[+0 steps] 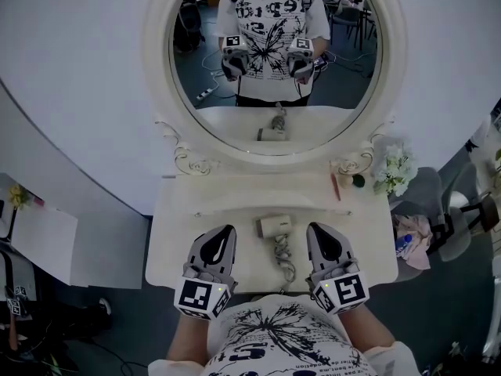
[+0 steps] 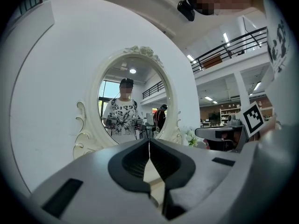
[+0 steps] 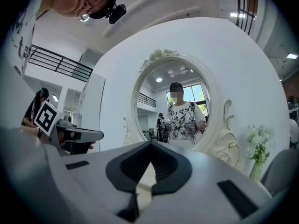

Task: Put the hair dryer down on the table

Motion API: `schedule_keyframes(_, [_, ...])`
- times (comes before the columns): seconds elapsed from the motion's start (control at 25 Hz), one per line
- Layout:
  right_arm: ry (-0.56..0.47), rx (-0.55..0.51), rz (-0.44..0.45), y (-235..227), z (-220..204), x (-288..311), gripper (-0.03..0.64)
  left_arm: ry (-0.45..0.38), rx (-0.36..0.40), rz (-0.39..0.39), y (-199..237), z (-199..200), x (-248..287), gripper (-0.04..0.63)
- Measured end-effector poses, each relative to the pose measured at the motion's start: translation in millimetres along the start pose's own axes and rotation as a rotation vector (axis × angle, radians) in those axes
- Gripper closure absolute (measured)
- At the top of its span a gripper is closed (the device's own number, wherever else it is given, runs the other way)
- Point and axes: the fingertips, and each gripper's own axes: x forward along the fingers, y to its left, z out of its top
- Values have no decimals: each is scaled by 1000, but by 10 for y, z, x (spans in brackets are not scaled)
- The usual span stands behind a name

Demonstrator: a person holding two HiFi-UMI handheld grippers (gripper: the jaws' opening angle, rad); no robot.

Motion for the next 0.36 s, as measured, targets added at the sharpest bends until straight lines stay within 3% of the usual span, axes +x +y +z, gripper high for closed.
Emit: schedule_keyframes(0.36, [24, -3, 14, -6, -79, -26, 600, -13, -13, 12, -13, 0, -8, 574])
